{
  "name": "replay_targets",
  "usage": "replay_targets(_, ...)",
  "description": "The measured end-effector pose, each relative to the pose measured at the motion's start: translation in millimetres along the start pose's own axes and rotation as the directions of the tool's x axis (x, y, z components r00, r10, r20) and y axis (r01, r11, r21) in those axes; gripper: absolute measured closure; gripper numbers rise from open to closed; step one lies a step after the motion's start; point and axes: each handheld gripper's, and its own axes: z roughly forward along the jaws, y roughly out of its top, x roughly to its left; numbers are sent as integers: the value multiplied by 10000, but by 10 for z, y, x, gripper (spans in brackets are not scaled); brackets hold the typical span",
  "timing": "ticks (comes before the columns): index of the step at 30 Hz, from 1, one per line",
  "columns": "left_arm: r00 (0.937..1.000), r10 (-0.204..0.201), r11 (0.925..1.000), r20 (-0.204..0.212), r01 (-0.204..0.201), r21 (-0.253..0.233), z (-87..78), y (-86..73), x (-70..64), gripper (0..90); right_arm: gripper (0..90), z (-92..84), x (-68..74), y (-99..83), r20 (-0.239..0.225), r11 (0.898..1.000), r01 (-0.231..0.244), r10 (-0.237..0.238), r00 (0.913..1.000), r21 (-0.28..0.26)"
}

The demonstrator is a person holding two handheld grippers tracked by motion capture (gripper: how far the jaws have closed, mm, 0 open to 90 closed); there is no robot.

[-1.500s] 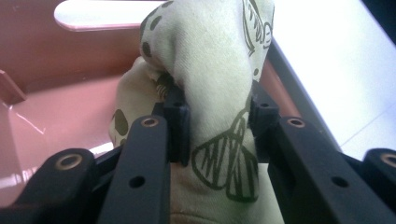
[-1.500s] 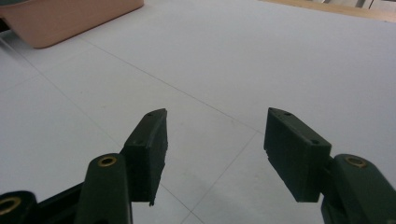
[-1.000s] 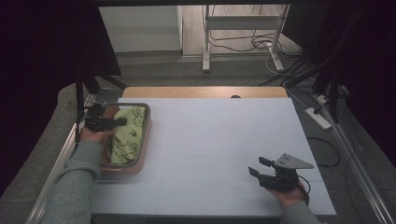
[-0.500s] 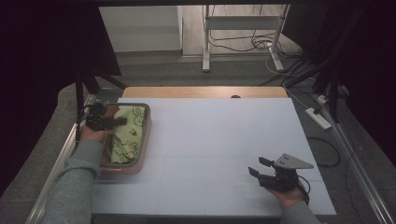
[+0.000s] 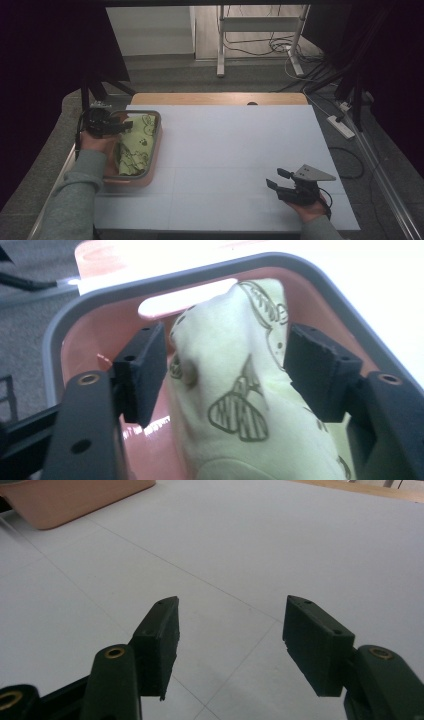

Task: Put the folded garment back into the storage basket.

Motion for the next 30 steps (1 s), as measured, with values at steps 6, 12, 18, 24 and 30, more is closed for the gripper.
replay_targets(6, 9977, 418, 9991, 540, -417, -36, -97, -34, -114, 827, 402, 3, 5, 1, 3, 10000, 10, -10, 10000, 4)
replay_targets(12, 9998, 88, 9968, 195, -103, 799, 35, -74, -107, 887, 402, 7, 12, 5, -21, 10000, 46, -46, 10000, -9)
replay_targets(18, 9964, -541, 9874, -651, 631, 1451, 146, -98, 28, 887, 402, 7, 8, 4, -23, 10000, 36, -36, 10000, -11)
replay_targets(24, 9906, -734, 9794, -1153, 934, 1789, 217, -111, 93, 874, 401, 9, 4, 1, -4, 10000, 25, -25, 10000, 9)
replay_targets(30, 9910, -712, 9767, -1131, 923, 1937, 246, -122, 101, 839, 401, 7, 2, 0, 6, 10000, 7, -7, 10000, 14)
